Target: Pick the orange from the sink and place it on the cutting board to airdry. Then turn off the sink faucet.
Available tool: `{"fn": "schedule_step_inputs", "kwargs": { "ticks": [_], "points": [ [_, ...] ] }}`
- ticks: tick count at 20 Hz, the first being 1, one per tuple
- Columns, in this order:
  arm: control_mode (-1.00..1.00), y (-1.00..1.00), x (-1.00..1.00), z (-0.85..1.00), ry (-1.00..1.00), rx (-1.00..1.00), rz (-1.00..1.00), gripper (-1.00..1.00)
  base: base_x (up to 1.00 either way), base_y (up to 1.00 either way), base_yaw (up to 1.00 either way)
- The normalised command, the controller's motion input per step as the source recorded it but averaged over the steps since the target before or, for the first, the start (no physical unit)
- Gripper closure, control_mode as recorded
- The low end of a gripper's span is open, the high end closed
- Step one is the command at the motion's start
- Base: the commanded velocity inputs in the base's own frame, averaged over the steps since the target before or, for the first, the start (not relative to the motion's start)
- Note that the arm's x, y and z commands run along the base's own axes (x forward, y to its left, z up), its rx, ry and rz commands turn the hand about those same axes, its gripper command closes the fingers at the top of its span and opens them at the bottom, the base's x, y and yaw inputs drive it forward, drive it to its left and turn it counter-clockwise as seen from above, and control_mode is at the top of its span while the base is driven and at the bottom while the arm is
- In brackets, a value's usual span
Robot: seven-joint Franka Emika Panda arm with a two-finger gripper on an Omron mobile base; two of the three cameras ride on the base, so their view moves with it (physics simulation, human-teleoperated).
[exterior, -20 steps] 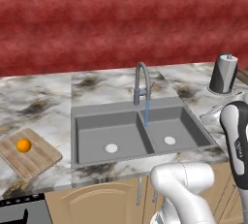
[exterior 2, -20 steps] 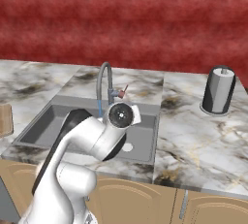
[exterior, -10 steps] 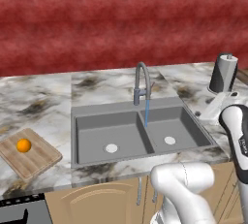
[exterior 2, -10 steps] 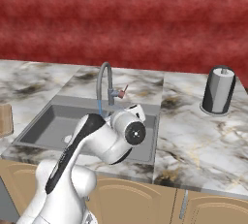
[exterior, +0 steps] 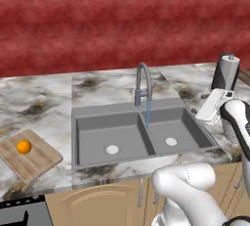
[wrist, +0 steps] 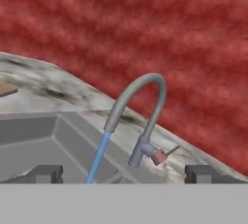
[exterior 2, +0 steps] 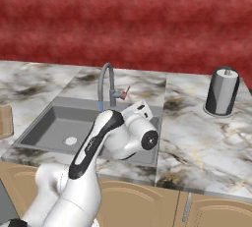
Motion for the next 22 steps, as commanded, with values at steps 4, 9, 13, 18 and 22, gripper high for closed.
{"fn": "schedule_step_inputs", "kwargs": {
  "ticks": [4, 9, 13, 18, 22],
  "points": [
    [-1.00, -0.24, 0.62, 0.00, 0.00, 0.06, 0.09, -1.00, 0.00, 0.00, 0.00],
    [-1.00, -0.18, 0.54, 0.00, 0.04, 0.01, 0.09, -1.00, 0.00, 0.00, 0.00],
    [-1.00, -0.10, 0.39, -0.12, 0.02, 0.01, 0.10, -1.00, 0.00, 0.00, 0.00],
    [-1.00, -0.04, 0.34, -0.44, 0.00, 0.01, 0.10, -1.00, 0.00, 0.00, 0.00],
    [-1.00, 0.00, 0.45, -0.47, 0.00, 0.00, 0.09, -1.00, 0.00, 0.00, 0.00]
  ]
}}
